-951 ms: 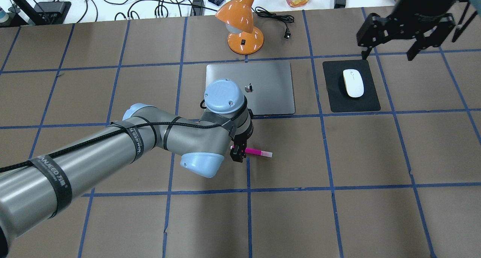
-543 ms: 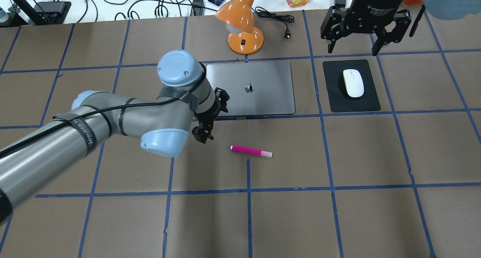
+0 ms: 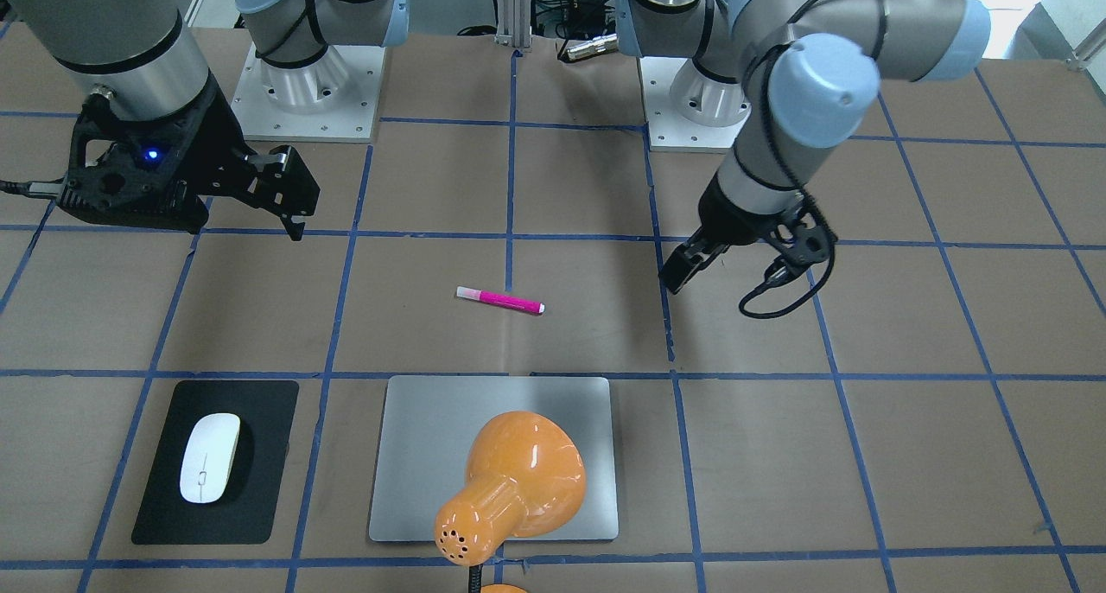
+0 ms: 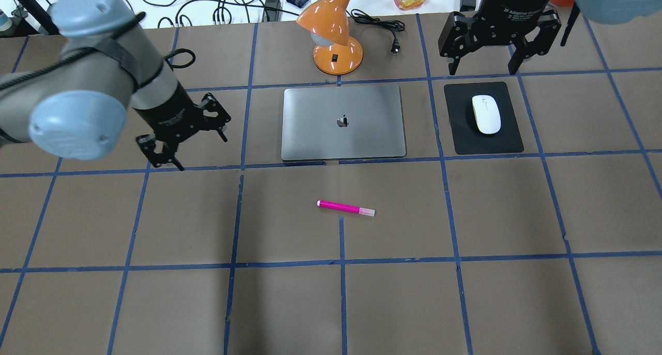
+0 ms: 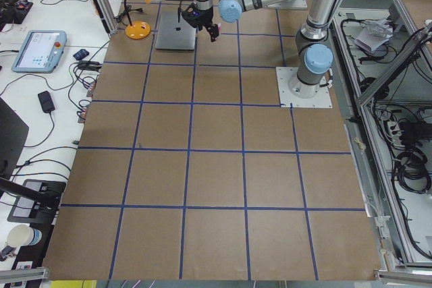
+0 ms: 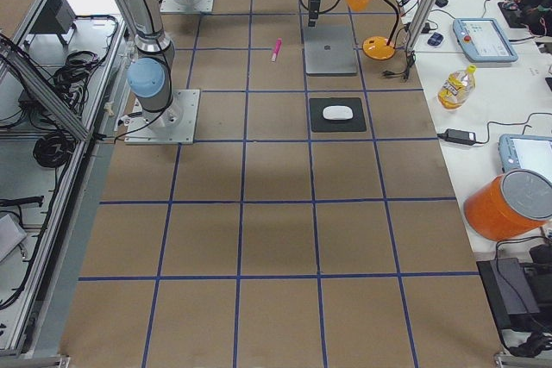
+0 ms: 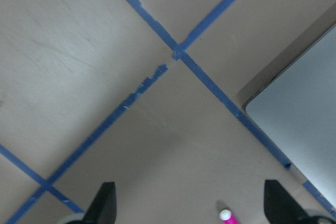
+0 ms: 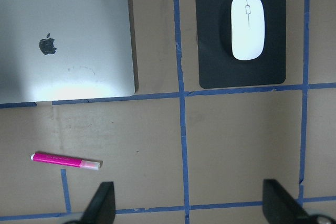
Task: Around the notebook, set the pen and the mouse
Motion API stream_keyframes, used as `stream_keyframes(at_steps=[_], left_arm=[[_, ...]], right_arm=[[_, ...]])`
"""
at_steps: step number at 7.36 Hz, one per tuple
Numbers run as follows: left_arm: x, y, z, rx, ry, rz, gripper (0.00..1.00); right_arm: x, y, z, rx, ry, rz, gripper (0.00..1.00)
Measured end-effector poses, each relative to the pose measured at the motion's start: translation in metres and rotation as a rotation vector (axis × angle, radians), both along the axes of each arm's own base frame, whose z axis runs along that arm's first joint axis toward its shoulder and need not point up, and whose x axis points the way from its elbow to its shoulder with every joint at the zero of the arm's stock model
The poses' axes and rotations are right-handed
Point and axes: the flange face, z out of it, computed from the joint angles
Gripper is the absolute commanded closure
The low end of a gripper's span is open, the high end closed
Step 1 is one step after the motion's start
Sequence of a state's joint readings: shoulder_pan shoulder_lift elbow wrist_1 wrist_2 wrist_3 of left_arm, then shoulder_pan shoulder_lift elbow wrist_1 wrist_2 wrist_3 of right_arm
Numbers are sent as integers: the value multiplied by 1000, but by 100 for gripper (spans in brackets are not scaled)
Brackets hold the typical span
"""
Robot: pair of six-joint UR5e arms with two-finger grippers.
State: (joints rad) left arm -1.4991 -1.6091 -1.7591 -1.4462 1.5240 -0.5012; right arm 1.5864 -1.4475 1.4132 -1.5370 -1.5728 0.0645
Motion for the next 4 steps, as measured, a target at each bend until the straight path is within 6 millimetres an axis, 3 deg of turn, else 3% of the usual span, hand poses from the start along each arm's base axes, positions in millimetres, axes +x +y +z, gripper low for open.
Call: stream_keyframes(at_steps=[1,2,4], left_arm=[[12,2,33,9,-3,-109,0],[6,4,59,4,-18,-189,0],[-35,7,96,-53,-36,-350,0]], right_arm=[[1,1,1,-3,0,1,0],[2,2,2,-5,-1,1,0],[3,2,3,-6,-1,1,0]])
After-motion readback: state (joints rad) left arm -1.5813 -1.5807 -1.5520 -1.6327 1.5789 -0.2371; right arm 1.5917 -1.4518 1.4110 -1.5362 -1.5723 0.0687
